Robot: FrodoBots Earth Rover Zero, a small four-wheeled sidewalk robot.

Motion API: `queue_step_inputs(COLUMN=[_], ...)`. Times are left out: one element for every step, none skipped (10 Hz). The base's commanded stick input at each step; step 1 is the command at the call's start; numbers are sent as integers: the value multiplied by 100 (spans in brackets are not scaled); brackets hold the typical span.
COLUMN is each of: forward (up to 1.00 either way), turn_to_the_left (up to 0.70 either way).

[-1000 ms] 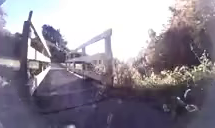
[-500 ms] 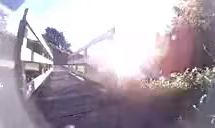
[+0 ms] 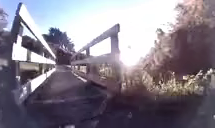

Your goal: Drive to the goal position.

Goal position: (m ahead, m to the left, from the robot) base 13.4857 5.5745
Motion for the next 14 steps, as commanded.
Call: queue_step_inputs(forward=[0,0,0,0,0,0,0,0,0,0,0,0,0,0], turn_to_the_left=[45,45,45,45,45,45,45,45,45,45,45,45,45,45])
